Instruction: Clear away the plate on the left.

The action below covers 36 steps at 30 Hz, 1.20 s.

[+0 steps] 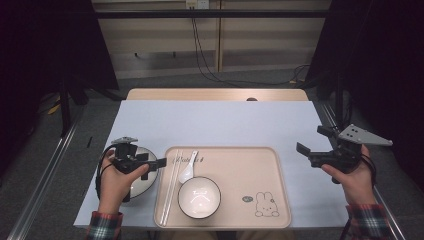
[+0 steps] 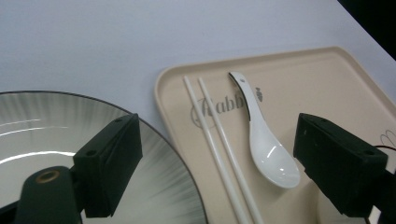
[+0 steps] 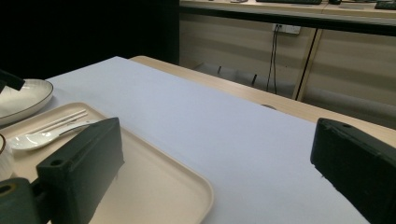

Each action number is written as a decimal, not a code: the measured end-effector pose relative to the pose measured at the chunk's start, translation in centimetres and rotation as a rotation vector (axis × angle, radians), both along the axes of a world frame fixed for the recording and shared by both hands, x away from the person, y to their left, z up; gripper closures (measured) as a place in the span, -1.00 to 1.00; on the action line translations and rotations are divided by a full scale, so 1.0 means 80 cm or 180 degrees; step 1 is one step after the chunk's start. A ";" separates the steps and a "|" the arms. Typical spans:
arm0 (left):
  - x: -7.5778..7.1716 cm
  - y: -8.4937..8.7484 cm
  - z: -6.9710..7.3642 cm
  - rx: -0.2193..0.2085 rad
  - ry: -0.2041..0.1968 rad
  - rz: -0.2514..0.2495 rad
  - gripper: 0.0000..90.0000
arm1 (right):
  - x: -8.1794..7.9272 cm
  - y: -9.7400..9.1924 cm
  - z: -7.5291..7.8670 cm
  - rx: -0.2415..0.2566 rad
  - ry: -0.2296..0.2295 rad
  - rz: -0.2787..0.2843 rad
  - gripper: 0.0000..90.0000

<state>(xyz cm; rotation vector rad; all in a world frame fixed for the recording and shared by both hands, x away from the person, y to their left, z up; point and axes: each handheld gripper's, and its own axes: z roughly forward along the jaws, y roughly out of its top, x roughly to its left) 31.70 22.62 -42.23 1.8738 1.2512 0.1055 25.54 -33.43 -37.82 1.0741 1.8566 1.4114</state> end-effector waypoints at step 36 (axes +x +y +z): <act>-0.016 0.086 -0.010 -0.0017 -0.0209 0.0663 -0.67 | 0.008 0.024 -0.012 -0.0126 0.0063 0.0148 -0.96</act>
